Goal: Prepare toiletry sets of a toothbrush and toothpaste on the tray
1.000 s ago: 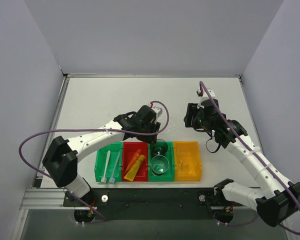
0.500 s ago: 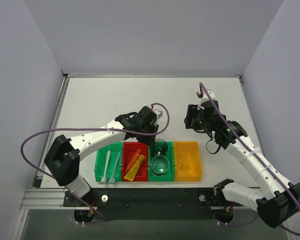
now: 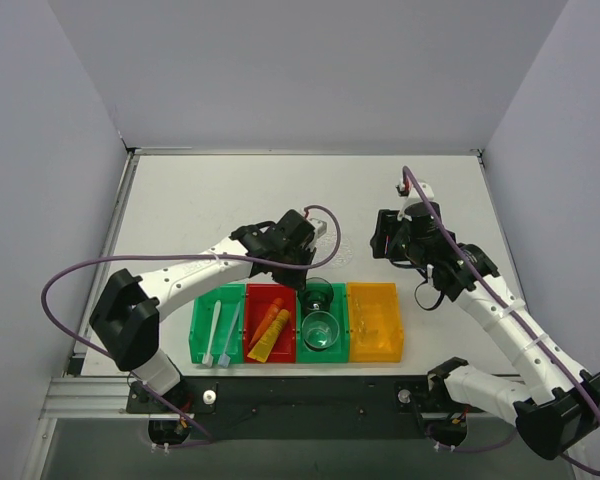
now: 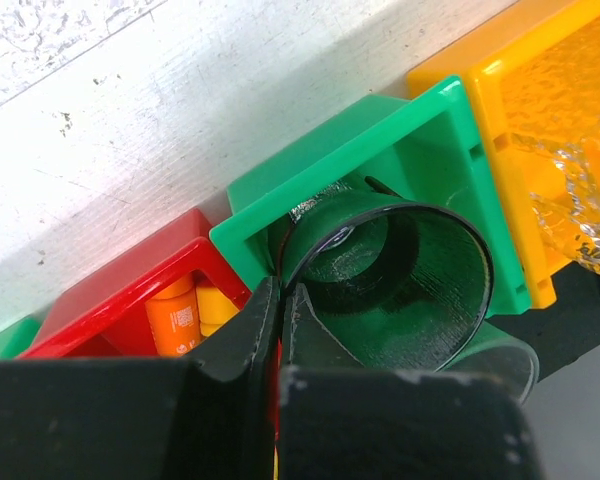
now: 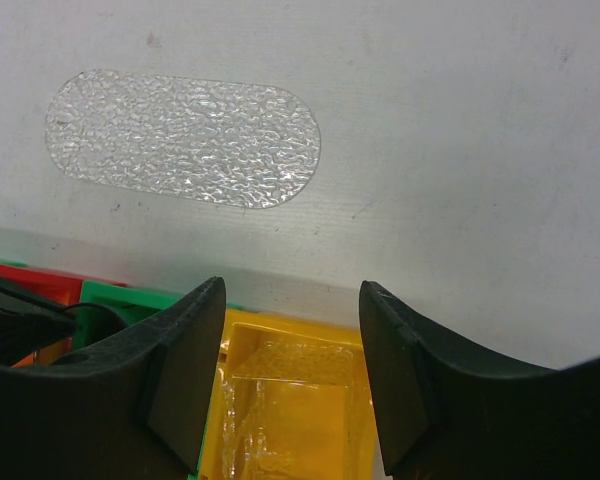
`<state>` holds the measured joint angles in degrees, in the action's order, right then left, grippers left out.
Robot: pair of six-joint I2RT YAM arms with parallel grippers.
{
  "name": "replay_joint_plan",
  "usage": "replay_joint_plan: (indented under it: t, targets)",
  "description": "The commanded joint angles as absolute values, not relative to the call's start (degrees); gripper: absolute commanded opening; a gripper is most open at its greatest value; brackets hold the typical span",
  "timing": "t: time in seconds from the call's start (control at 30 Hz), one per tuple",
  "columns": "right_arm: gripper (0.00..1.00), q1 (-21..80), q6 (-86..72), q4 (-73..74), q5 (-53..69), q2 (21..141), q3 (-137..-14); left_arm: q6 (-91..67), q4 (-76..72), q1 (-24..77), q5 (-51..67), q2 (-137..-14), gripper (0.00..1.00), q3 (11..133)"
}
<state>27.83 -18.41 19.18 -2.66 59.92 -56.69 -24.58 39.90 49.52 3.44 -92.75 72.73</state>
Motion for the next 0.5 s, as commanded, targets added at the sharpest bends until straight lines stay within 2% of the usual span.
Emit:
replay_joint_plan:
  t: [0.0,0.47]
  targets:
    - [0.52,28.21,-18.55,22.14,-3.96,58.89,-60.46,-22.51,42.26,49.66,6.59,-89.30,0.00,80.49]
    - [0.55,28.39,-19.25,24.78,3.34,60.81,-66.79,-21.61,50.01,45.44,8.96,-89.21,0.00,88.15]
